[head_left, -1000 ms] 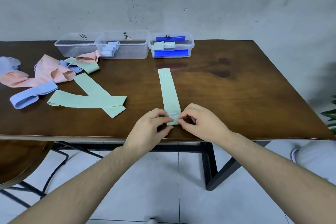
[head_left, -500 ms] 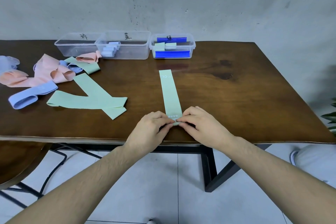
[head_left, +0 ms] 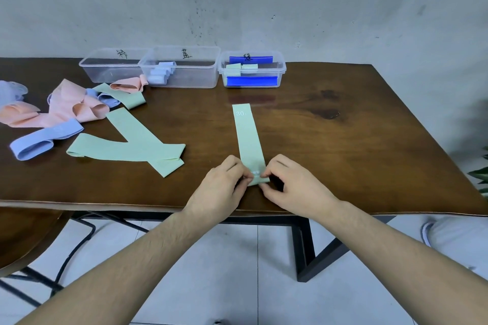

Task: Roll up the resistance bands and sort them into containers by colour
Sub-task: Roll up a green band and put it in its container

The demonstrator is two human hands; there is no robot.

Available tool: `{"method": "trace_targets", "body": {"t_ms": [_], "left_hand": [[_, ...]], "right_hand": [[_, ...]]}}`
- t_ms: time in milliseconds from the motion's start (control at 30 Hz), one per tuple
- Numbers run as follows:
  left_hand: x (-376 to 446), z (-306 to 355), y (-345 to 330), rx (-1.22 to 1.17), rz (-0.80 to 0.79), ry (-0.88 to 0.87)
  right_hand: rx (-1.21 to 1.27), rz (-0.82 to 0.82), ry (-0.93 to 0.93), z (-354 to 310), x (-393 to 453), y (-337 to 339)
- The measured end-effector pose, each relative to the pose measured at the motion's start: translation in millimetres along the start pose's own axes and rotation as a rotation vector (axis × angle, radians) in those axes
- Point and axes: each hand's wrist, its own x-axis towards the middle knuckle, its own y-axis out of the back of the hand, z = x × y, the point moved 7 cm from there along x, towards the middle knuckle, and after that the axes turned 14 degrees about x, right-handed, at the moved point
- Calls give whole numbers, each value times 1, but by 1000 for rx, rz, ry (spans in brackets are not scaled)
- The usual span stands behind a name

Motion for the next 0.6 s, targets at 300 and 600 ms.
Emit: {"method": "trace_targets", "body": {"t_ms": [300, 600], "left_hand": [[2, 4, 3, 101, -33, -60], [6, -3, 0, 86, -75, -15]], "right_hand": [[-15, 11, -27, 6, 3, -1], [-48, -11, 10, -1, 2, 3]]}}
